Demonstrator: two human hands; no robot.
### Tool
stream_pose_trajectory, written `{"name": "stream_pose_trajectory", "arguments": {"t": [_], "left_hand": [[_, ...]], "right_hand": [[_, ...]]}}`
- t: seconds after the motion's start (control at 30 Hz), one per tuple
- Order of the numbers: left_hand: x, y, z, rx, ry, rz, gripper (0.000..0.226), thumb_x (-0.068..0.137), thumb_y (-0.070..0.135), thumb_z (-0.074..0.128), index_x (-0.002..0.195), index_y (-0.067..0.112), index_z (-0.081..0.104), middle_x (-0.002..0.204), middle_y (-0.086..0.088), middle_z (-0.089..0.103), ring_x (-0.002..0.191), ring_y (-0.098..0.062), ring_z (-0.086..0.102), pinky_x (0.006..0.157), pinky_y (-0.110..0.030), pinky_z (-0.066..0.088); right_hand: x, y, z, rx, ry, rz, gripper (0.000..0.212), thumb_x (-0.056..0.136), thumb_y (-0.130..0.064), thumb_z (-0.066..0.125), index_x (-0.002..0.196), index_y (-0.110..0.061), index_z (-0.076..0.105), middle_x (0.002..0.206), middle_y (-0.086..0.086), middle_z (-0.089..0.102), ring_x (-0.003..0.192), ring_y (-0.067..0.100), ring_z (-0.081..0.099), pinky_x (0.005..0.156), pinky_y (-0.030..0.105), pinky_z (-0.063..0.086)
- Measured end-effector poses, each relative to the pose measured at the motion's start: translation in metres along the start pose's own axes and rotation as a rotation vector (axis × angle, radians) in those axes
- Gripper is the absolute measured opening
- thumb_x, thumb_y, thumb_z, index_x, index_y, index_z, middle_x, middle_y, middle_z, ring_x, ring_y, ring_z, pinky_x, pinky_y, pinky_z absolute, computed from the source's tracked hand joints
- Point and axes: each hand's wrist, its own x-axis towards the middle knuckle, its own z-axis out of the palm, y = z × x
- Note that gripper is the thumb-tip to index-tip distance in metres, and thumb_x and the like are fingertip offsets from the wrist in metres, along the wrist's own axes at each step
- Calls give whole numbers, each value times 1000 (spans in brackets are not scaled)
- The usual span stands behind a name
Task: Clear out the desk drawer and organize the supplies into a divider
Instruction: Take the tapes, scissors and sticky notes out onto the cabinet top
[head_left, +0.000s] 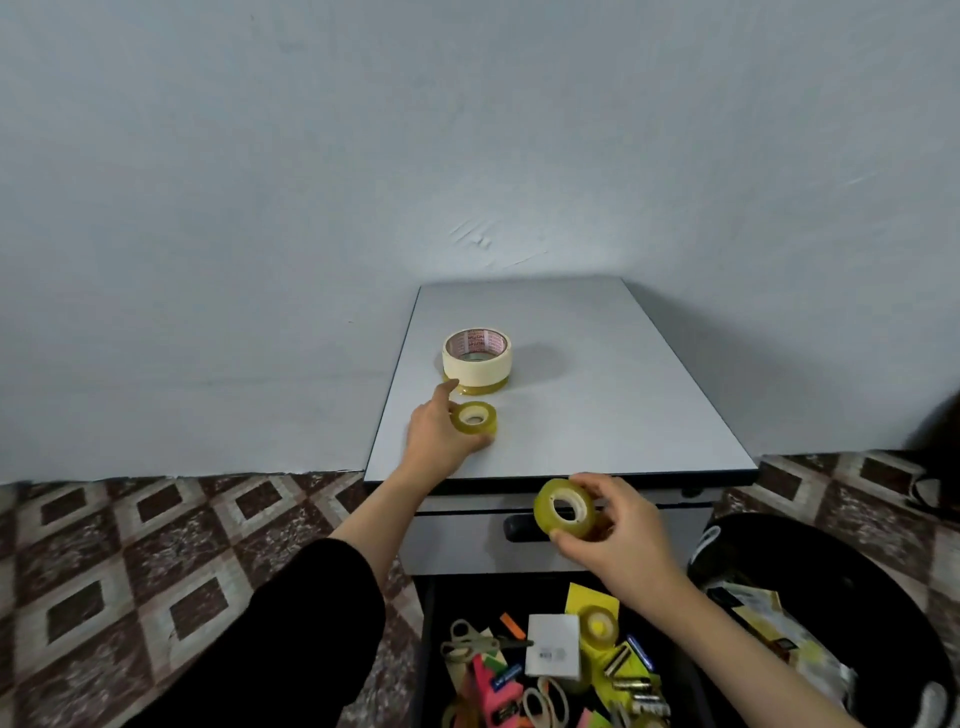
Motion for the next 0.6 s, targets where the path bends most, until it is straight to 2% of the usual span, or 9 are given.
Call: {"name": "stream_pose_trajectory", "arguments": {"t": [0.1, 0.2, 0.3, 0.37, 0.47, 0.6], "left_hand": [[13, 1, 5, -43, 24, 7, 86, 68, 20, 82, 139, 12, 35, 117, -8, 58, 106, -24, 56, 94, -33, 45], [20, -3, 8, -83, 69, 7, 89, 65, 19, 84, 139, 11, 36, 118, -10, 58, 103, -23, 58, 95, -37, 46], [18, -10, 6, -101, 55, 12, 87, 67, 19, 83, 140, 10, 36, 124, -9, 54, 107, -21, 56, 97, -32, 44], [14, -19, 2, -27, 51, 20, 77, 75, 23, 78, 140, 10, 38, 130, -8, 51, 116, -20, 51, 101, -31, 40], [5, -35, -7, 206, 64, 85, 48, 89, 30, 61, 132, 9, 51, 137, -6, 49, 127, -20, 41, 107, -26, 28], [-3, -45, -14, 330, 25, 143, 40, 96, 29, 49, 132, 13, 53, 141, -2, 47, 132, -19, 35, 108, -23, 20]], "right_hand": [[11, -1, -1, 9, -2, -4, 48, 67, -15, 81, 107, -26, 55, 105, -7, 57, 94, 4, 56, 77, 10, 43], [24, -5, -3, -5, 4, -18, 52, 67, -15, 81, 115, -16, 60, 106, -1, 60, 97, 11, 58, 84, 20, 48], [43, -14, -7, -28, -1, -36, 56, 69, -16, 80, 121, -13, 60, 107, 1, 59, 87, 9, 57, 77, 14, 44], [56, -21, -5, -56, -20, -43, 60, 71, -18, 79, 126, -12, 56, 111, 1, 57, 81, 7, 53, 75, 12, 41], [70, -31, 8, -97, -75, -38, 64, 73, -22, 78, 130, -13, 51, 119, 3, 56, 90, 10, 52, 83, 19, 42], [78, -42, 28, -193, -132, -60, 64, 73, -26, 76, 128, -18, 47, 116, 2, 61, 97, 18, 58, 85, 29, 46]]}}
